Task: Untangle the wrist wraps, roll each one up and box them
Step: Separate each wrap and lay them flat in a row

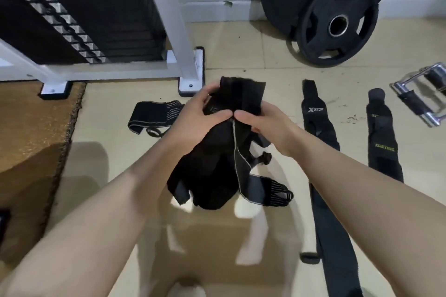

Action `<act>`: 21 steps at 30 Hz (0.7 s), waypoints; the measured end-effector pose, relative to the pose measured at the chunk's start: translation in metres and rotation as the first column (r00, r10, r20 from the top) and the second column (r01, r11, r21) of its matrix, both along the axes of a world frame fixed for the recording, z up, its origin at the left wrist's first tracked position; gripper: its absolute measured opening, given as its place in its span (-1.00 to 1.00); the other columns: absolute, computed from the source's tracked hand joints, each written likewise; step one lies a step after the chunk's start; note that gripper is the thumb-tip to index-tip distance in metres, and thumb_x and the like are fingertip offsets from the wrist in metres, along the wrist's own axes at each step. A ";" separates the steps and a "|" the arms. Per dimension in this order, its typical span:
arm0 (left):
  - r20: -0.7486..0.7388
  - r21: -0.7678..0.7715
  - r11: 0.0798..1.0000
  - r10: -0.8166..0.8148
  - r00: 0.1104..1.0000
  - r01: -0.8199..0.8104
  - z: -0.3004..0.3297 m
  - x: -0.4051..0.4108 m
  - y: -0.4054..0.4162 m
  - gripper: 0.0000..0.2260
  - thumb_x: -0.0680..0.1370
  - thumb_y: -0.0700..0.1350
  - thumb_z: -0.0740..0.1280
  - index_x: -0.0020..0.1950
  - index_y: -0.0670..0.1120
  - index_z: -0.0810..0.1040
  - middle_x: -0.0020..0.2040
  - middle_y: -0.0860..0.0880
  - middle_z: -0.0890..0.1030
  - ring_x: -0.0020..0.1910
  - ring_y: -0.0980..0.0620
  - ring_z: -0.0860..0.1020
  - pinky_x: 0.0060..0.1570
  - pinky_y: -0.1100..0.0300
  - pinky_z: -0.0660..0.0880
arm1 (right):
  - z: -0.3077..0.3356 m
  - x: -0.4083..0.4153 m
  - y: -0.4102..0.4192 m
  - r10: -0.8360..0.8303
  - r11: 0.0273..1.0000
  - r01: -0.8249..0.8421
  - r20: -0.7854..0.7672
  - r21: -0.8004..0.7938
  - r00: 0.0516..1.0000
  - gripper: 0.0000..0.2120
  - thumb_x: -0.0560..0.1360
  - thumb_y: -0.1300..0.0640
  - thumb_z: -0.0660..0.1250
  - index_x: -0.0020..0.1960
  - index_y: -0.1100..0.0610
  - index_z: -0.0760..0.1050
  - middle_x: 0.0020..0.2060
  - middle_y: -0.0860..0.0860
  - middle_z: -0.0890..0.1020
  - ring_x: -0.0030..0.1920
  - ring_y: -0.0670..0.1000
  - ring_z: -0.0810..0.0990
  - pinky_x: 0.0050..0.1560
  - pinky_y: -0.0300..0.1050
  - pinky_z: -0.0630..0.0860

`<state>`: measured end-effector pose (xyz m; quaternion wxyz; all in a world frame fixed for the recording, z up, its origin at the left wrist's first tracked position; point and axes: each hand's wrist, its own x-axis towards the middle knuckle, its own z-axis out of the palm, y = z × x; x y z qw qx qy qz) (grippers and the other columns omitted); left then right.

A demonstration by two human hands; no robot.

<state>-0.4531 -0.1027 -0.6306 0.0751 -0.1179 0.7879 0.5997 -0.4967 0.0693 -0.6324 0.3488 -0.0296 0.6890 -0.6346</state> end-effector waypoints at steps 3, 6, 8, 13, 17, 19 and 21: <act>0.038 0.036 0.995 0.093 0.995 -0.094 0.050 0.009 0.000 -0.54 0.51 -0.15 0.42 0.37 0.07 0.41 0.05 0.03 0.66 -0.05 0.16 0.65 -0.04 0.24 0.58 | 0.035 0.001 -0.006 -0.058 0.996 0.061 0.051 -0.067 0.997 -0.81 0.56 0.13 0.30 0.13 0.18 0.55 -0.03 0.06 0.69 0.00 0.02 0.67 -0.01 -0.15 0.60; 0.133 0.010 0.993 0.112 0.985 -0.114 0.086 0.023 -0.002 -0.65 0.50 -0.08 0.43 0.26 0.11 0.47 -0.13 0.04 0.67 -0.26 0.14 0.67 -0.33 0.28 0.55 | 0.069 0.007 -0.007 -0.038 0.992 0.045 0.055 -0.119 0.998 -0.89 0.57 0.15 0.29 -0.03 0.17 0.57 -0.21 0.02 0.69 -0.20 -0.01 0.67 -0.22 -0.21 0.60; 0.120 -0.013 0.994 0.106 0.987 -0.106 0.099 0.035 -0.001 -0.74 0.50 -0.08 0.42 0.15 0.15 0.53 -0.14 0.04 0.67 -0.24 0.11 0.65 -0.34 0.30 0.52 | 0.087 0.012 -0.005 -0.027 0.999 0.026 -0.013 -0.020 1.000 -0.86 0.55 0.13 0.32 -0.14 0.18 0.53 -0.32 0.02 0.65 -0.33 -0.02 0.63 -0.37 -0.29 0.53; -0.022 -0.155 0.969 0.190 0.982 -0.191 0.119 0.062 0.016 -0.82 0.49 -0.20 0.42 -0.07 0.10 0.60 -0.07 0.17 0.61 -0.11 0.18 0.57 -0.07 0.40 0.48 | 0.105 0.006 0.026 -0.133 0.948 0.203 -0.273 0.244 0.953 -0.74 0.46 0.08 0.42 -0.07 0.27 0.48 -0.16 0.15 0.61 -0.15 0.11 0.60 -0.10 -0.01 0.57; -0.088 -0.341 0.891 0.286 0.954 -0.299 0.124 0.087 0.012 -0.78 0.50 -0.27 0.38 0.03 0.04 0.55 0.01 0.10 0.58 0.10 0.00 0.56 0.21 0.09 0.47 | 0.119 -0.001 0.056 -0.237 0.960 0.259 -0.179 0.108 0.955 -0.89 0.53 0.12 0.35 -0.12 0.13 0.45 -0.20 0.05 0.60 -0.13 0.09 0.61 -0.20 -0.11 0.58; -0.135 -0.367 0.885 0.254 0.958 -0.287 0.131 0.097 0.022 -0.76 0.52 -0.26 0.36 0.07 0.07 0.54 0.03 0.13 0.57 0.14 0.03 0.55 0.25 0.07 0.44 | 0.127 0.011 0.046 0.025 0.992 -0.010 -0.117 0.125 0.993 -0.91 0.58 0.16 0.28 -0.01 0.18 0.49 -0.16 0.05 0.61 -0.18 0.02 0.60 -0.26 -0.23 0.55; -0.253 -0.338 0.884 0.246 0.936 -0.324 0.143 0.102 0.035 -0.74 0.53 -0.24 0.35 0.11 0.10 0.52 0.05 0.22 0.56 0.15 0.13 0.53 0.24 0.19 0.43 | 0.127 0.024 0.029 0.318 0.908 -0.248 -0.169 0.338 0.933 -0.84 0.59 0.16 0.23 0.13 0.19 0.46 -0.01 0.09 0.60 -0.05 0.04 0.60 -0.05 -0.19 0.56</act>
